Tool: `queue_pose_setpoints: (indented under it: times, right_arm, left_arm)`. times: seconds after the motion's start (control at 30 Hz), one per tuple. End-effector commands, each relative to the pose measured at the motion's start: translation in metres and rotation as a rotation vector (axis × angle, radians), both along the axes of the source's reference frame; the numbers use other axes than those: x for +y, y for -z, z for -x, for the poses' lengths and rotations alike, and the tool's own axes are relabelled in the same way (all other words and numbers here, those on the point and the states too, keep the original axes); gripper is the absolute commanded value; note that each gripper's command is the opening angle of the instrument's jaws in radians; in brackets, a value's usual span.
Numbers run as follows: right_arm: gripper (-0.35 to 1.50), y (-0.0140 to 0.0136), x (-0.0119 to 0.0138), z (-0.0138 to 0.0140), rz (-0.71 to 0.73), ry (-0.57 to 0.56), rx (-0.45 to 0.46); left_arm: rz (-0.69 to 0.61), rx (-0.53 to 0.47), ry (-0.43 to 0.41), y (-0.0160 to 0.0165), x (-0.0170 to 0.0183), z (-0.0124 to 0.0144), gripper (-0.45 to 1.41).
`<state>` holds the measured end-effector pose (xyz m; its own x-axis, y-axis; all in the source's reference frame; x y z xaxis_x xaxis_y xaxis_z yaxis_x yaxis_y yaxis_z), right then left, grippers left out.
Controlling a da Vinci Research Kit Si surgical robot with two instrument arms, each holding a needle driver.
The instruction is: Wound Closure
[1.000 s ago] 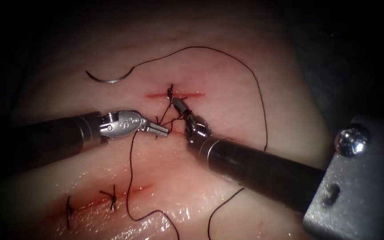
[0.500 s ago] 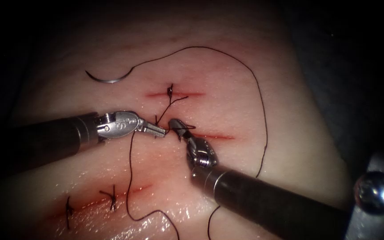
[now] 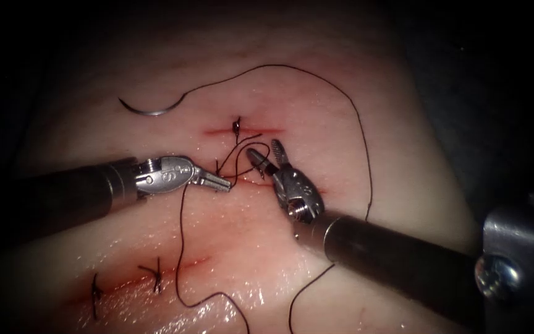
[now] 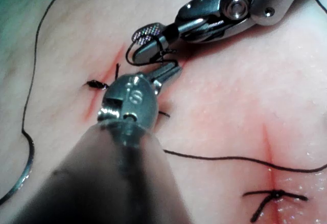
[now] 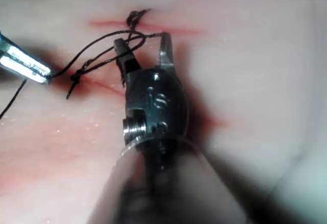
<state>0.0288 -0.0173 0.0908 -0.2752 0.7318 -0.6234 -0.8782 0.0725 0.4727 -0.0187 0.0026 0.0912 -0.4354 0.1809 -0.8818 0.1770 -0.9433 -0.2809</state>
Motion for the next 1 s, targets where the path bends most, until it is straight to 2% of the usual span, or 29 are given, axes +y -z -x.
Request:
queue_pose_setpoints:
  times: [0.03,0.07,0.13,0.17,0.23,0.3,0.4,0.43,0.47,0.57,0.6,0.63,0.67,0.7,0.8,0.83,0.87,0.9,0.93,0.97,1.0]
  right_arm:
    - [0.42,-0.0002,-0.0004,-0.0010,-0.003,0.021,0.026]
    - [0.39,0.0003,-0.0011,-0.0010,-0.010,0.047,0.067]
    - [0.34,0.0009,-0.0014,-0.0008,-0.010,0.069,0.086]
    - [0.46,0.0018,-0.0019,-0.0003,-0.010,0.089,0.105]
    - [0.44,0.0026,-0.0022,0.0002,-0.012,0.101,0.116]
    - [0.84,0.0043,-0.0030,0.0019,0.006,0.158,0.101]
    - [1.13,0.0056,-0.0036,0.0041,0.024,0.208,0.087]
    - [1.16,0.0058,-0.0036,0.0047,0.028,0.220,0.082]
    - [1.23,0.0059,-0.0033,0.0067,0.054,0.244,0.077]
    - [1.26,0.0057,-0.0031,0.0074,0.105,0.266,0.053]
    - [1.10,0.0054,-0.0028,0.0078,0.256,0.384,-0.101]
    - [0.68,0.0053,-0.0025,0.0078,0.339,0.455,-0.158]
    - [-0.01,0.0054,-0.0022,0.0079,0.437,0.524,-0.187]
    - [-0.35,0.0056,-0.0017,0.0079,0.461,0.533,-0.166]
    - [-0.35,0.0059,0.0001,0.0075,0.468,0.587,-0.106]
    - [-0.35,0.0054,0.0013,0.0072,0.449,0.642,-0.061]
    - [-0.35,0.0054,0.0013,0.0072,0.449,0.642,-0.061]
    - [-0.35,0.0044,0.0021,0.0069,0.479,0.735,-0.037]
    - [0.02,0.0038,0.0024,0.0067,0.476,0.766,-0.043]
    - [0.79,0.0025,0.0028,0.0061,0.433,0.799,-0.062]
    - [0.79,0.0025,0.0028,0.0061,0.433,0.799,-0.062]
  left_arm:
    - [0.004,0.001,0.005,-0.0005,0.0005,0.0002,-0.45]
    - [0.010,0.010,0.019,-0.0003,0.0009,-0.0006,-0.45]
    - [0.012,0.014,0.025,-0.0002,0.0011,-0.0010,-0.45]
    - [0.022,0.043,0.048,0.0002,0.0019,-0.0021,-0.45]
    - [0.024,0.050,0.059,0.0005,0.0023,-0.0026,-0.45]
    - [0.027,0.058,0.109,0.0018,0.0035,-0.0046,-0.45]
    - [0.042,0.046,0.148,0.0037,0.0047,-0.0068,-0.45]
    - [0.050,0.042,0.160,0.0044,0.0050,-0.0074,-0.45]
    - [0.066,0.029,0.195,0.0064,0.0055,-0.0089,-0.45]
    - [0.074,0.029,0.207,0.0074,0.0054,-0.0093,-0.45]
    - [0.081,0.031,0.204,0.0082,0.0052,-0.0094,-0.45]
    - [0.086,0.029,0.208,0.0085,0.0050,-0.0093,-0.45]
    - [0.091,0.029,0.206,0.0087,0.0049,-0.0092,-0.45]
    - [0.096,0.028,0.204,0.0089,0.0047,-0.0091,-0.45]
    - [0.114,0.033,0.205,0.0100,0.0040,-0.0092,-0.45]
    - [0.123,0.032,0.213,0.0105,0.0036,-0.0095,-0.45]
    - [0.123,0.032,0.213,0.0105,0.0036,-0.0095,-0.45]
    - [0.126,0.025,0.221,0.0111,0.0029,-0.0098,-0.45]
    - [0.127,0.024,0.220,0.0113,0.0026,-0.0100,-0.45]
    - [0.130,0.026,0.220,0.0116,0.0021,-0.0101,-0.45]
    - [0.130,0.026,0.220,0.0116,0.0021,-0.0101,-0.45]
